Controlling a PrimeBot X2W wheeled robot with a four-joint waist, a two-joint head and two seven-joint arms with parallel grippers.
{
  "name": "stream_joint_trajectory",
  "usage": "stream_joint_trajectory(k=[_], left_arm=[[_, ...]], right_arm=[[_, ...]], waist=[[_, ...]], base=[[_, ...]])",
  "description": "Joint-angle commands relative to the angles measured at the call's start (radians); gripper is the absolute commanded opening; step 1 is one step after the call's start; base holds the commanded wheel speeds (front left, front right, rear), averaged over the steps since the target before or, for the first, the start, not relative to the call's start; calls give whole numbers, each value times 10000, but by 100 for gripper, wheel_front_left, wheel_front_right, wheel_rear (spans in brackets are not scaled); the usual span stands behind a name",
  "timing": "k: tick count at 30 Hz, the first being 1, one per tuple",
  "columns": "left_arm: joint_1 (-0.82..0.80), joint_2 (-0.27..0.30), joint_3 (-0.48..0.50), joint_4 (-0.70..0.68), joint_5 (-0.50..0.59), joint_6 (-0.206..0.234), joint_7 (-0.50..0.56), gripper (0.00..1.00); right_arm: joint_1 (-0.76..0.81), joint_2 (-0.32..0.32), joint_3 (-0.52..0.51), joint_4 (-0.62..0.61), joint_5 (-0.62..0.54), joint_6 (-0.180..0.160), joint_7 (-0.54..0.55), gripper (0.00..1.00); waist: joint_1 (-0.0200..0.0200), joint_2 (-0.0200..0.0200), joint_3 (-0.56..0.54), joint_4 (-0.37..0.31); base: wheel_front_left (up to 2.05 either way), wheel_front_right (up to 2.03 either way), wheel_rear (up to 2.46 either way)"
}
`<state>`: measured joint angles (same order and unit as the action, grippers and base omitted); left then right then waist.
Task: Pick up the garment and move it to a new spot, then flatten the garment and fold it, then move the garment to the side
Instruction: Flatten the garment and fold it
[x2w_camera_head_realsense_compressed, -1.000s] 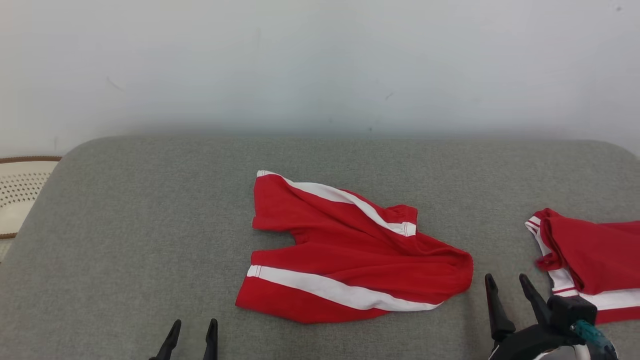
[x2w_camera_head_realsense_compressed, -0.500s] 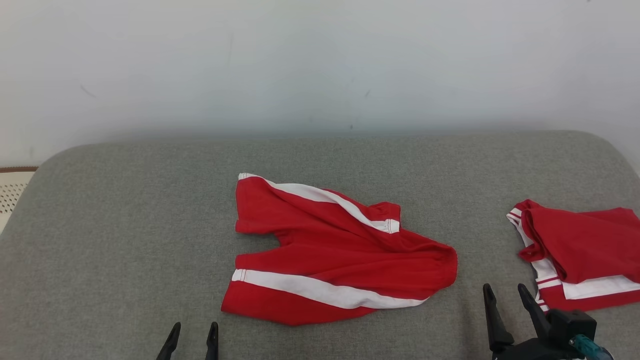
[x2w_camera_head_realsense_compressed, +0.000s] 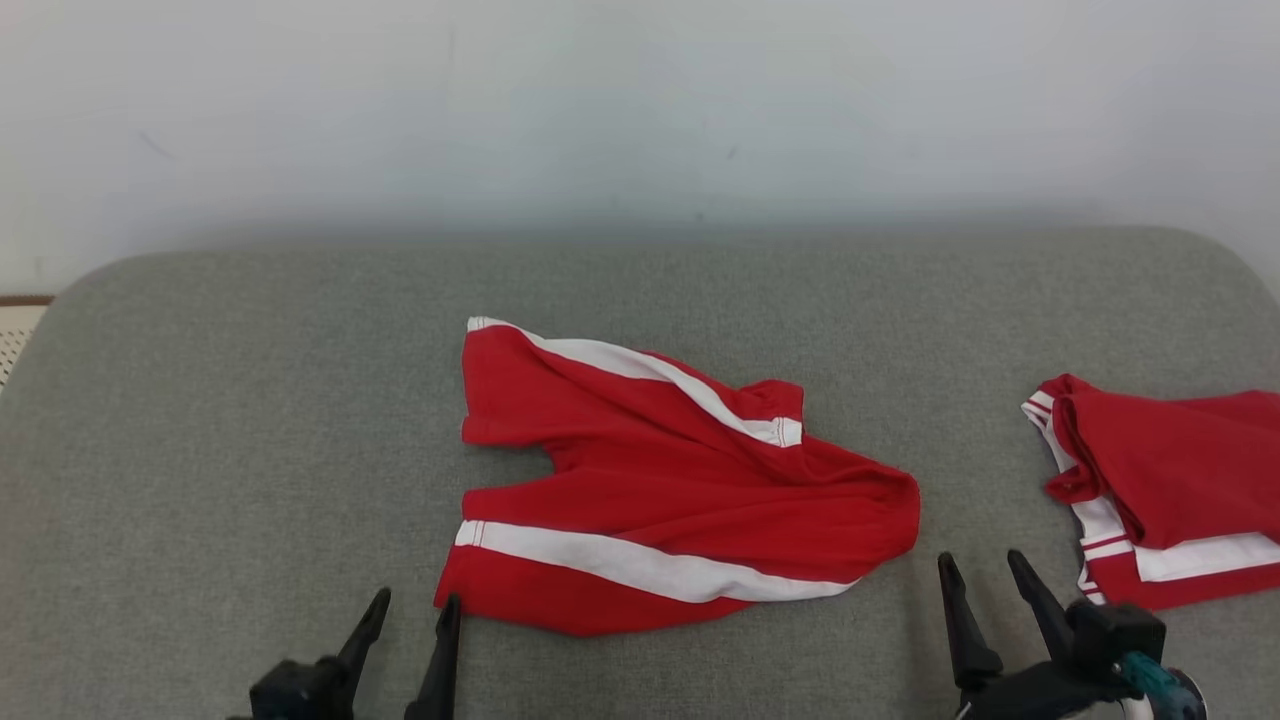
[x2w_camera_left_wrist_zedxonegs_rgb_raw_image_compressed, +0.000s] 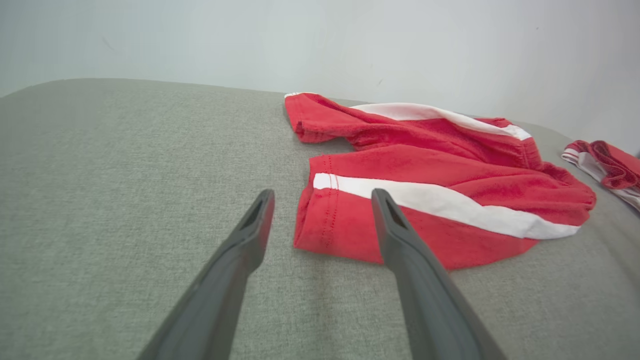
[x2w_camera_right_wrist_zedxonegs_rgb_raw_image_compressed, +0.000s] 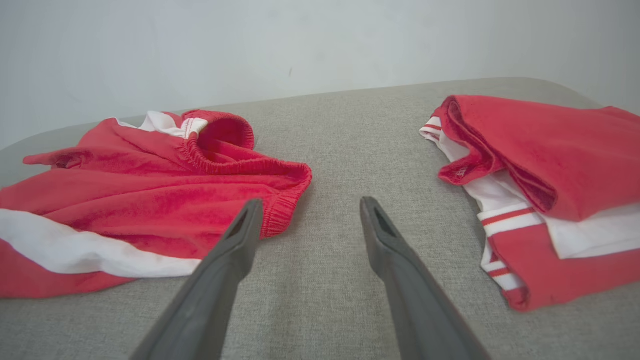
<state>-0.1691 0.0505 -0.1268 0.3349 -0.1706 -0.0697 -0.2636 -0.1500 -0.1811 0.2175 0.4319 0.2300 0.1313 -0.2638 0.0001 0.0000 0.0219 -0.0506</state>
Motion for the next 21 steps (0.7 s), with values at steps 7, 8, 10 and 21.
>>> stream_joint_trajectory(k=[7,8,10,21], left_arm=[[-1616,7,138,1464,-358,-427,-9,100],[-1821,5,127,1734,-387,-481,-9,100],[-2190,8,98,2207,-519,-536,-9,100],[-3287,277,-794,3502,-1693,-598,-9,100]], right_arm=[[-520,-26,306,-107,200,-12,-1,100],[-562,-33,332,-89,232,-12,-1,100],[-666,-54,365,-91,284,-12,-3,100],[-847,-101,447,-131,343,-12,-1,100]], waist=[[-1,0,996,-416],[-1,0,1073,-461],[-1,0,1200,-544],[-1,0,1513,-750]], base=[[0,0,0],[0,0,0],[0,0,0],[0,0,0]])
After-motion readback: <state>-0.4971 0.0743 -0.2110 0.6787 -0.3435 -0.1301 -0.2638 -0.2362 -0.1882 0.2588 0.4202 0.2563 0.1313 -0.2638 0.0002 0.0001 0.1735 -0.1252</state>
